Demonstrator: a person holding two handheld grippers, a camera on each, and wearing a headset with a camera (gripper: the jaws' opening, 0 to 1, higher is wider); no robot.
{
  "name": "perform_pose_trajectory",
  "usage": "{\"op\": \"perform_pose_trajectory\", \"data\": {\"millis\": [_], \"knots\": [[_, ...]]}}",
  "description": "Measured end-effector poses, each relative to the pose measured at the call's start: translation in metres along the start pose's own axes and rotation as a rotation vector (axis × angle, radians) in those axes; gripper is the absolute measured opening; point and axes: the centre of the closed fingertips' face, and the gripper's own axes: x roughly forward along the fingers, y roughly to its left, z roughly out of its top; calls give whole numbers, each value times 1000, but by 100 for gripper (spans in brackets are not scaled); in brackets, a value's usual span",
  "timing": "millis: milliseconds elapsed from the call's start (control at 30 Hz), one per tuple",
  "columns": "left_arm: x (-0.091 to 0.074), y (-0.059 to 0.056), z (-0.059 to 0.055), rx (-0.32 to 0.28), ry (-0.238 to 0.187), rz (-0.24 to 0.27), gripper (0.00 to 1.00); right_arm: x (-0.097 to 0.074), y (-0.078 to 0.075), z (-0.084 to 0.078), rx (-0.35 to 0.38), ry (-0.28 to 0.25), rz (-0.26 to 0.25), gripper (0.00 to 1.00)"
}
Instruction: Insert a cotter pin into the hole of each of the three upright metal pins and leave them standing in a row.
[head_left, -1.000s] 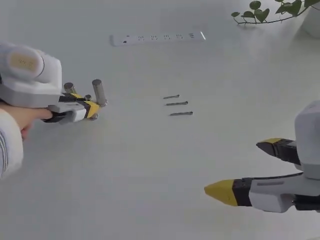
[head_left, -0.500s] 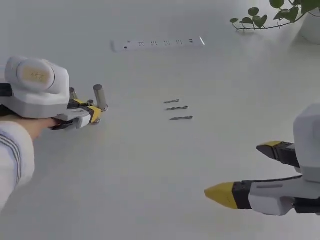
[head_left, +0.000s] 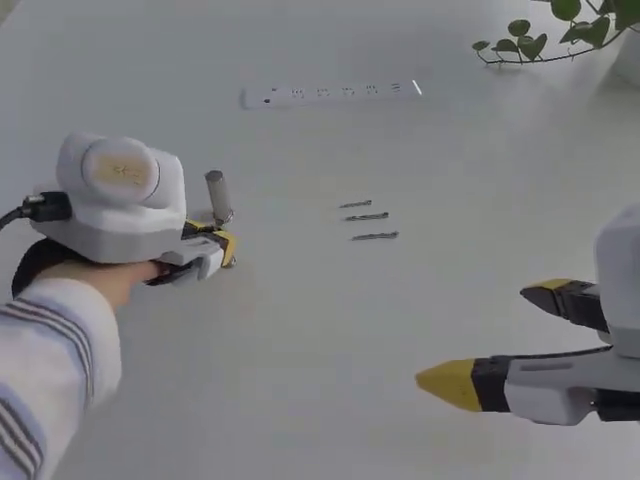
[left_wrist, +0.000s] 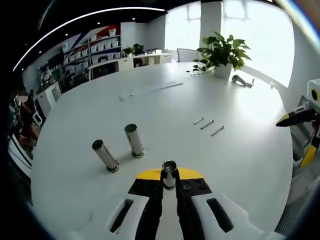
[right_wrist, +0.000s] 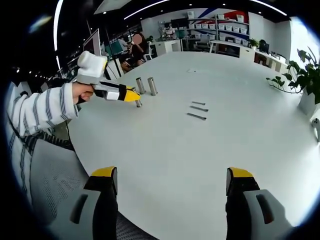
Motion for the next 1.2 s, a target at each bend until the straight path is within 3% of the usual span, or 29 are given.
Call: {"op": "perform_pose_trajectory", "data": {"millis": [200,367,533,767,1200], "knots": [[-11,-26,-2,4,-13,-23,5,-1,2,-1,1,-4,3,88],[-13,-38,-4,-17,-20,-17,5,-2,3,-1,2,-8,4,88],[-15,-50,-10,0,-6,-26,5,-2,4,3,13,-26,13,88],[-17,-59,-22,8,12,-35,5,0,9,3,6,-27,23,88],[-14,-69,-31,1,27,-39,5,0,12,0,-5,-25,30,91]]}}
